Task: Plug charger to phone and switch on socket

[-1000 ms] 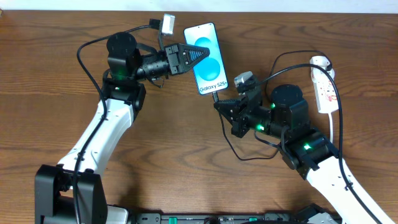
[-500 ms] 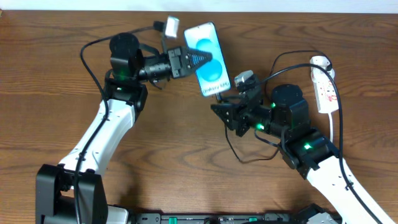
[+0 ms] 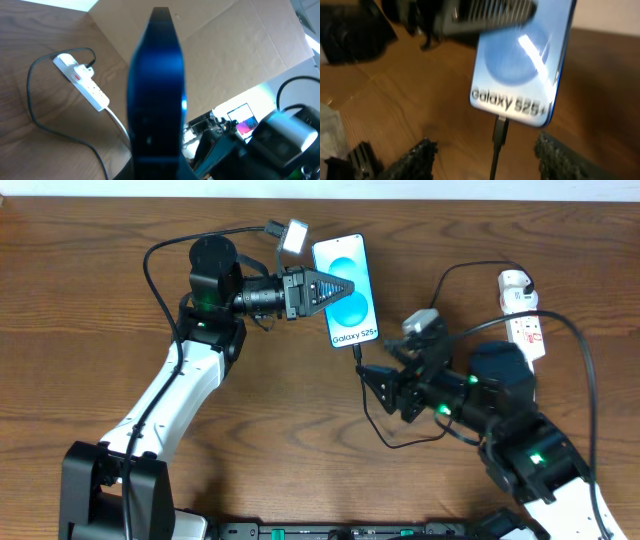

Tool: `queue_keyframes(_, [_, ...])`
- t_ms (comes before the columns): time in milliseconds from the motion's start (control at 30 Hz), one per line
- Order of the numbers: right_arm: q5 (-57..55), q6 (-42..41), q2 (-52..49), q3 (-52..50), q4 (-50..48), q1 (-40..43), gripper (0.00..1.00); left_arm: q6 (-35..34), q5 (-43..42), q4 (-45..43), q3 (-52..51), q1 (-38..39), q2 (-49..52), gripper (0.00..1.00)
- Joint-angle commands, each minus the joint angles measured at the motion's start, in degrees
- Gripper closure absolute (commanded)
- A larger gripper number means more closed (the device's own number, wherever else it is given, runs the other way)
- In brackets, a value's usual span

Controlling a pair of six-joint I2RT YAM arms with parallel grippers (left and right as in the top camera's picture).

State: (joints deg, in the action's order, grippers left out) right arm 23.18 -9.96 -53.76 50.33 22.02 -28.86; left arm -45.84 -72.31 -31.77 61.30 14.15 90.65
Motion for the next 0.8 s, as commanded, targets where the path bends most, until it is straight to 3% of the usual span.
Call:
queue_keyframes(0, [-2.03,0.83,-3.82,0.44,2.23,-2.34,0.43,-0.92,2.05,-0.7,-0.07,0.02,-0.28,0.93])
queue_keyframes(267, [-6.36,0.74,-10.67,0.44,0.87,-6.58,0.56,-3.37,3.52,-0.68,-0.07,0.02,-0.28,0.93])
queue_keyframes(667, [-9.62,0.74,-10.86,0.46,-5.86,-7.08,0.97,-2.67,-0.37,-0.7,-0.07,0.02,-0.28,0.93])
queue_keyframes(767, [-9.57,0.74,-10.86,0.46,-7.06,-7.08,0.99,-2.69,-0.81,-0.66,-0.07,0.04,-0.28,0.93])
